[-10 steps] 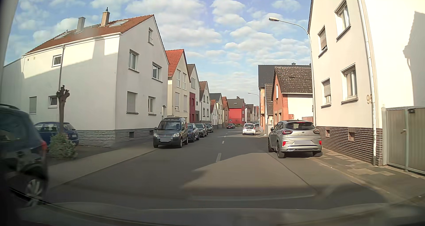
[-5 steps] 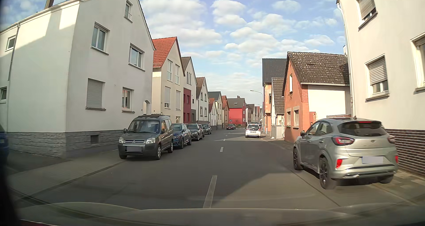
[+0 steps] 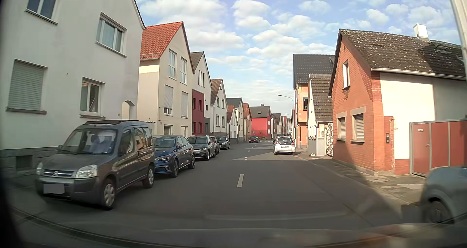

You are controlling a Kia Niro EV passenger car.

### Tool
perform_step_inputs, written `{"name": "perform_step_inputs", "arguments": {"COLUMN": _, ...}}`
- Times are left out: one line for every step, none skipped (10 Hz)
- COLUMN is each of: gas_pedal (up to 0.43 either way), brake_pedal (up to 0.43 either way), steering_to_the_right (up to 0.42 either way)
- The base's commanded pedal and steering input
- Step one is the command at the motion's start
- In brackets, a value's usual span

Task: Follow the waypoints while adhering to traffic rules and regulations

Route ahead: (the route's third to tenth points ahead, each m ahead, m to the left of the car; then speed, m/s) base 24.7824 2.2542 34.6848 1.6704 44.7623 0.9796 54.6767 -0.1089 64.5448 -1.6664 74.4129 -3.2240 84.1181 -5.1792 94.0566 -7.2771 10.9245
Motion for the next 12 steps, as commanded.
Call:
{"name": "perform_step_inputs", "arguments": {"gas_pedal": 0.028, "brake_pedal": 0.03, "steering_to_the_right": 0.002}}
{"name": "perform_step_inputs", "arguments": {"gas_pedal": 0.028, "brake_pedal": 0.03, "steering_to_the_right": 0.002}}
{"name": "perform_step_inputs", "arguments": {"gas_pedal": 0.028, "brake_pedal": 0.03, "steering_to_the_right": 0.002}}
{"name": "perform_step_inputs", "arguments": {"gas_pedal": 0.028, "brake_pedal": 0.024, "steering_to_the_right": 0.002}}
{"name": "perform_step_inputs", "arguments": {"gas_pedal": 0.028, "brake_pedal": 0.03, "steering_to_the_right": 0.003}}
{"name": "perform_step_inputs", "arguments": {"gas_pedal": 0.028, "brake_pedal": 0.03, "steering_to_the_right": 0.005}}
{"name": "perform_step_inputs", "arguments": {"gas_pedal": 0.028, "brake_pedal": 0.03, "steering_to_the_right": 0.005}}
{"name": "perform_step_inputs", "arguments": {"gas_pedal": 0.028, "brake_pedal": 0.03, "steering_to_the_right": 0.005}}
{"name": "perform_step_inputs", "arguments": {"gas_pedal": 0.028, "brake_pedal": 0.03, "steering_to_the_right": 0.005}}
{"name": "perform_step_inputs", "arguments": {"gas_pedal": 0.028, "brake_pedal": 0.03, "steering_to_the_right": 0.005}}
{"name": "perform_step_inputs", "arguments": {"gas_pedal": 0.028, "brake_pedal": 0.03, "steering_to_the_right": 0.005}}
{"name": "perform_step_inputs", "arguments": {"gas_pedal": 0.028, "brake_pedal": 0.03, "steering_to_the_right": 0.005}}
